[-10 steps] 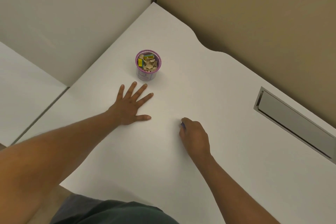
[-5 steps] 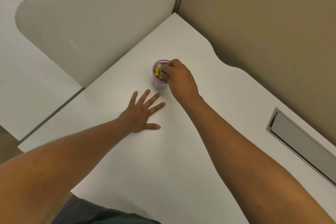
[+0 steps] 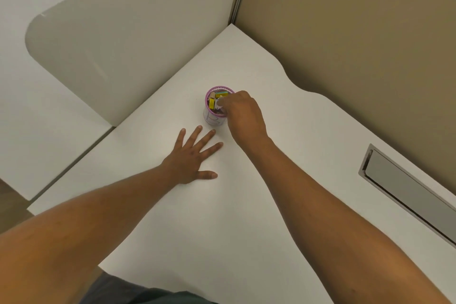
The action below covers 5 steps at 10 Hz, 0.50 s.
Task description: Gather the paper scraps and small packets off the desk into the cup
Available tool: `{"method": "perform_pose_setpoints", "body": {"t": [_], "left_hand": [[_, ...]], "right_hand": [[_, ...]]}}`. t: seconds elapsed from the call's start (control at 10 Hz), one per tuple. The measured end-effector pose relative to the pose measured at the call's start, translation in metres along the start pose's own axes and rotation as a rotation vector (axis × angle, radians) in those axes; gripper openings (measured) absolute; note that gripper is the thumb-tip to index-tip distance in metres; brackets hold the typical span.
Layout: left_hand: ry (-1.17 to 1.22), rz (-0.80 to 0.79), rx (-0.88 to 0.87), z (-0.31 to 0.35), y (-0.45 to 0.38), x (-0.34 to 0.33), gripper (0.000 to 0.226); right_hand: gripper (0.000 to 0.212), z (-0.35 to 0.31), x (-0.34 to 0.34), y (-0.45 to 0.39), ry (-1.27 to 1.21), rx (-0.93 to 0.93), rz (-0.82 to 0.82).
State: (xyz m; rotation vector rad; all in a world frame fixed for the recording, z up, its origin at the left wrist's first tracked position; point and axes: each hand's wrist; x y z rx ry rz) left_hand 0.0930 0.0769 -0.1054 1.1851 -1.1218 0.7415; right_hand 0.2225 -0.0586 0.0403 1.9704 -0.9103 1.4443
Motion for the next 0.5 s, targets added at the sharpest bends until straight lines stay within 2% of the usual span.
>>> {"method": "perform_pose_setpoints", "body": {"t": [0.1,0.3,0.4,0.5], "left_hand": [[-0.008,-0.081,0.014,0.002,0.002,0.011,0.097],[-0.079,-0.336,0.062,0.022,0.004,0.069,0.1],[0.008,-0.329,0.025,0.05,0.003,0.121,0.093],[0.103,-0.075,-0.037,0.081,0.001,0.175,0.076]], "right_hand": [[0.024,0.002,0.015,0.023,-0.03,0.043,0.113],[0.042,0.025,0.065,0.081,0.092,-0.02,0.327],[0.051,0.042,0.098,0.108,0.169,-0.087,0.421],[0.057,0.054,0.131,0.137,0.249,-0.156,0.478]]}}
Point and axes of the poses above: each hand's wrist, its own y-axis away from the middle knuckle, its own x-axis out of the back of the hand, z = x × y, and after that the axes turned 13 degrees about -y, right-handed
